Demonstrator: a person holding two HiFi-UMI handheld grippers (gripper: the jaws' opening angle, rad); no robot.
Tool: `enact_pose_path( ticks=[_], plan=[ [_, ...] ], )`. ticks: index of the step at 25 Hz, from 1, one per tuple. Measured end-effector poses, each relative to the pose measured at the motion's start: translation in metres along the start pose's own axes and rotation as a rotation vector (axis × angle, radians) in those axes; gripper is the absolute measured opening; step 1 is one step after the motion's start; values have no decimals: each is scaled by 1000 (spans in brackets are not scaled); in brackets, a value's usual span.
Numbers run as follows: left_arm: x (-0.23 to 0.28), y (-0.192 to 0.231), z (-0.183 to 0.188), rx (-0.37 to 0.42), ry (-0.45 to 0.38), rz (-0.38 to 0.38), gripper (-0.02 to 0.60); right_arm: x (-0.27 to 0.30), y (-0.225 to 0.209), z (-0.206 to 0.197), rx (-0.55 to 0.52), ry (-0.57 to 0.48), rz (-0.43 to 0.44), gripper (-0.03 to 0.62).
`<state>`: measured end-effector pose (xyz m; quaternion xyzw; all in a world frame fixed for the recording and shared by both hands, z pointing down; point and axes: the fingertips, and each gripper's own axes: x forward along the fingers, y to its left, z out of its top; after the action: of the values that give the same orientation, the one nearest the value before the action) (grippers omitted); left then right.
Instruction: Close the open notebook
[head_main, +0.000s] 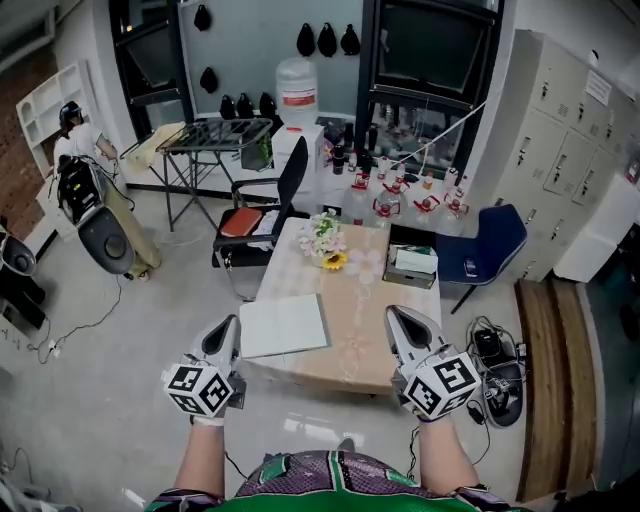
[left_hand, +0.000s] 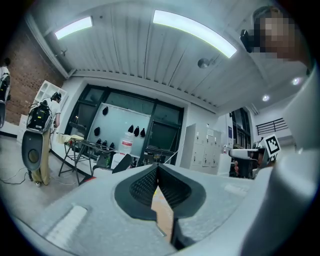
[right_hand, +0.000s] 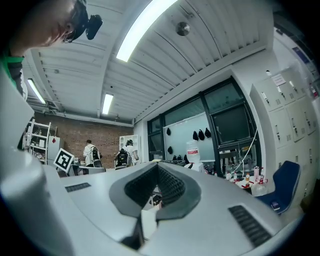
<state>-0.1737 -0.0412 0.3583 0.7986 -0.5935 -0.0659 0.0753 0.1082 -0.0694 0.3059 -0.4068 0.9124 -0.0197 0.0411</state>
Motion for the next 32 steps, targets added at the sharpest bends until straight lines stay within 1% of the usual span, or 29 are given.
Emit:
enact_pose_path(
  ticks=[4, 8, 10, 12, 17, 19, 24, 28, 29, 30, 31, 32],
  plan=[
    [20, -19, 1, 44, -2, 6, 15, -2, -29, -3, 21, -9, 11, 0],
    [33, -34, 3, 59, -4, 10, 15, -6, -48, -10, 22, -9, 26, 0],
    [41, -38, 1, 78, 12, 13, 15, -4, -57, -15, 36, -12, 30, 0],
    [49, -39, -4, 81, 33, 11, 15, 0, -65, -20, 50, -9, 30, 0],
    [68, -15, -13, 72, 50, 34, 15, 21, -68, -30, 54, 15, 22, 0],
    [75, -2, -12, 83, 51, 29, 15, 35, -64, -30, 44, 21, 18, 0],
    [93, 27, -2, 136, 45, -18, 15, 71, -51, -23, 6, 17, 4, 0],
    [106, 46, 1, 145, 32, -82, 19, 95, -44, -24, -7, 13, -6, 0],
    [108, 50, 3, 137, 28, -97, 38, 100, -41, -25, -11, 11, -6, 0],
    [111, 54, 3, 128, 29, -114, 83, 105, -39, -26, -14, 12, -6, 0],
    [113, 58, 3, 120, 33, -130, 142, 109, -37, -27, -16, 15, -9, 0],
    [115, 63, 3, 117, 38, -139, 160, 113, -35, -28, -17, 20, -13, 0]
  ],
)
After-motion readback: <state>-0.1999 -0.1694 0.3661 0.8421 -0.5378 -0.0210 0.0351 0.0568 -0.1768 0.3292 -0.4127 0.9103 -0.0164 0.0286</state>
